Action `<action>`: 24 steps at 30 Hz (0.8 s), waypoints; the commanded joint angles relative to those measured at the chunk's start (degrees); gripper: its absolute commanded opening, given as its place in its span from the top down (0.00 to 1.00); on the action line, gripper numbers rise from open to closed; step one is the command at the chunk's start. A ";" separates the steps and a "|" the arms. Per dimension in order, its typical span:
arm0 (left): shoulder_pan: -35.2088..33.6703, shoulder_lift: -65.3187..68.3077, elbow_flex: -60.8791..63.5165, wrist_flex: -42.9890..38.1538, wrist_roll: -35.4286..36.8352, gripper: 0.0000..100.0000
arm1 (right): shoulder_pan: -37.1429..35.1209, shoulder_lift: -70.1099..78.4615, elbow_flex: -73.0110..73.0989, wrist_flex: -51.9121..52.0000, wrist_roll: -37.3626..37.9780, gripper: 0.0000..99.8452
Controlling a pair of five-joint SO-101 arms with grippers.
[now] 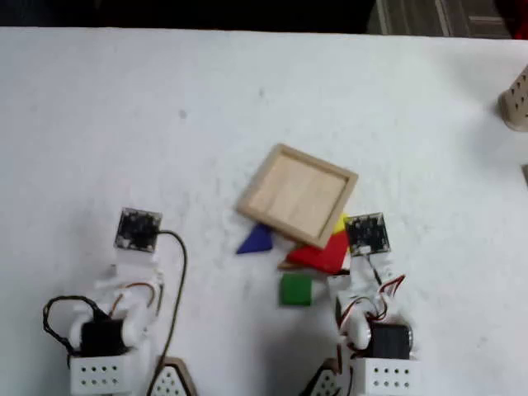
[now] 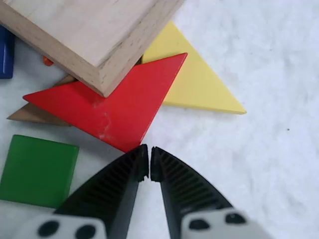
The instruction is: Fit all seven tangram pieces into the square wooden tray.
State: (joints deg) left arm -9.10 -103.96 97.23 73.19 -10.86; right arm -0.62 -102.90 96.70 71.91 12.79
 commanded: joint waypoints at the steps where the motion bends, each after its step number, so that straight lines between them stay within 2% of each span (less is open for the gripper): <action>1: 0.48 -0.66 -0.26 0.35 -0.26 0.98 | -0.31 -0.31 0.18 0.40 0.09 0.98; 24: 0.92 -0.66 -0.26 0.53 -0.26 0.98 | -0.48 -0.31 0.18 0.40 -0.18 0.98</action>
State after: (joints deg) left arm -9.10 -103.96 97.23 73.19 -10.86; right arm -0.62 -102.90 96.70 71.91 12.79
